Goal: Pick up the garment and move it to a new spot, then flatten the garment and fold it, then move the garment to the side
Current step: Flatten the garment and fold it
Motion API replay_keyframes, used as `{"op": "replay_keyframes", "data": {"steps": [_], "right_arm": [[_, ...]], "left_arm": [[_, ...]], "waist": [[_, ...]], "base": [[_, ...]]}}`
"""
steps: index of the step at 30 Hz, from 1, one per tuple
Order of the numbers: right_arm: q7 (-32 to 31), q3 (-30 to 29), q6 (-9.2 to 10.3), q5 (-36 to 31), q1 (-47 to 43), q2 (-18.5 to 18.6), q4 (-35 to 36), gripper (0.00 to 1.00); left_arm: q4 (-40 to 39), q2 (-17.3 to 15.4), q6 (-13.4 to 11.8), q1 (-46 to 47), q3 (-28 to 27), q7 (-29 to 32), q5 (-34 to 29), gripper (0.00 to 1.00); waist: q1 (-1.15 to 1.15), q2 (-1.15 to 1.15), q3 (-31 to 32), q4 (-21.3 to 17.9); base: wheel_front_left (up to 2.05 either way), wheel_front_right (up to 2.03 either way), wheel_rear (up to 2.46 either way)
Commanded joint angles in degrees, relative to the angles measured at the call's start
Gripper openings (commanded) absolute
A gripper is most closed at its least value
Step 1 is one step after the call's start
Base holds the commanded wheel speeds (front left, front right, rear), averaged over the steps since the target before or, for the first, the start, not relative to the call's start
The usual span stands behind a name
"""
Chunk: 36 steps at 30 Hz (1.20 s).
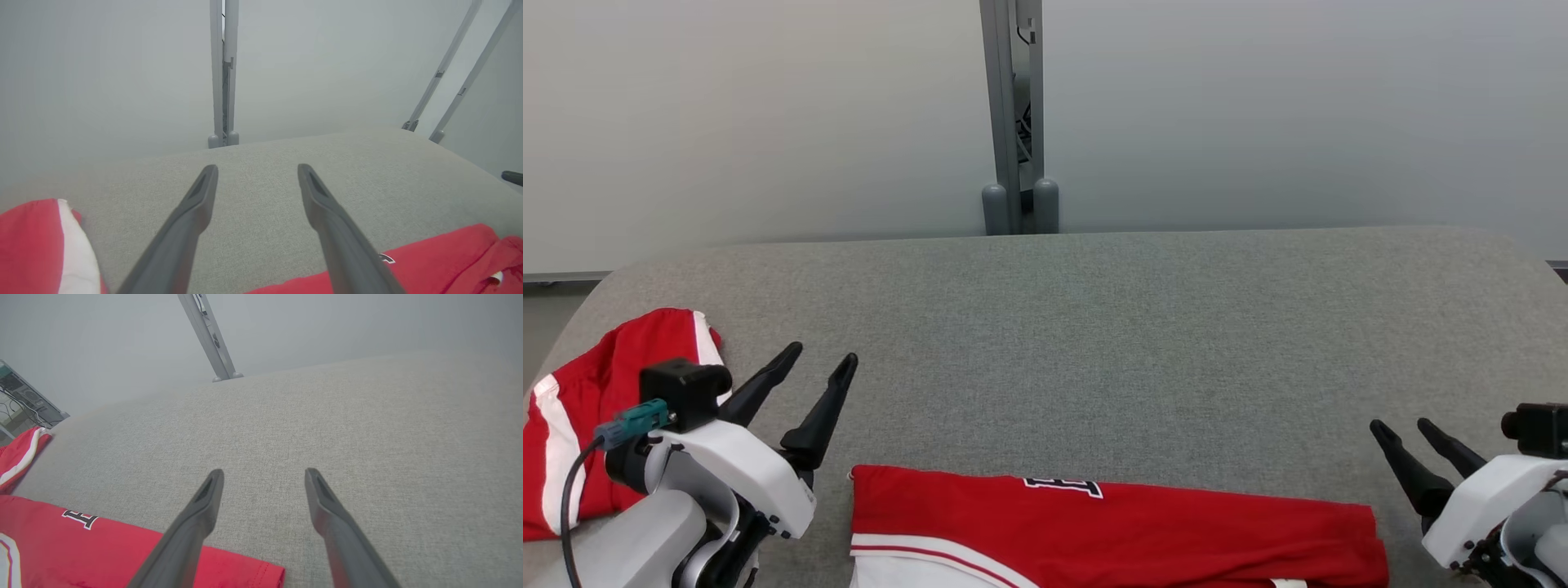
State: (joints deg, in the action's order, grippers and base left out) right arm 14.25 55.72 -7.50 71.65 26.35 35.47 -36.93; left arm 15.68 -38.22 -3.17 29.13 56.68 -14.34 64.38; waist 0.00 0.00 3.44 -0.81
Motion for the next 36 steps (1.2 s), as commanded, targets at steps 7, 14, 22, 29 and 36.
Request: {"op": "replay_keyframes", "data": {"steps": [7,14,22,29,36], "right_arm": [[1.0,-12.0,0.01,-5.7,-6.4,-3.8,4.8,1.0],[0.9,-25.5,0.01,-17.2,-16.5,-10.0,12.1,1.0],[0.9,-32.9,0.01,-24.8,-22.9,-14.7,16.0,1.0],[0.9,-35.5,0.01,-28.2,-25.4,-16.5,17.3,1.0],[0.9,-37.0,0.01,-29.7,-27.0,-16.7,17.9,1.0]], "left_arm": [[-0.7,8.7,-2.4,-11.0,-21.0,-0.8,-14.2,1.0],[-3.8,20.5,1.5,-24.1,-39.5,-0.8,-31.7,1.0],[-5.7,31.0,6.9,-31.9,-52.3,-0.8,-45.0,1.0],[-6.9,35.0,9.8,-34.8,-58.5,-0.8,-48.2,1.0],[-5.6,35.2,10.6,-34.3,-57.4,-0.8,-47.2,1.0]], "waist": [[0.0,0.0,-0.8,-0.4],[0.0,0.0,-0.9,-0.4],[0.0,0.0,-1.3,-0.4],[0.0,0.0,-1.7,-0.4],[0.0,0.0,-1.8,-0.4]], "base": [[0.0,0.0,0.0],[0.0,0.0,0.0],[0.0,0.0,0.0],[0.0,0.0,0.0],[0.0,0.0,0.0]]}}
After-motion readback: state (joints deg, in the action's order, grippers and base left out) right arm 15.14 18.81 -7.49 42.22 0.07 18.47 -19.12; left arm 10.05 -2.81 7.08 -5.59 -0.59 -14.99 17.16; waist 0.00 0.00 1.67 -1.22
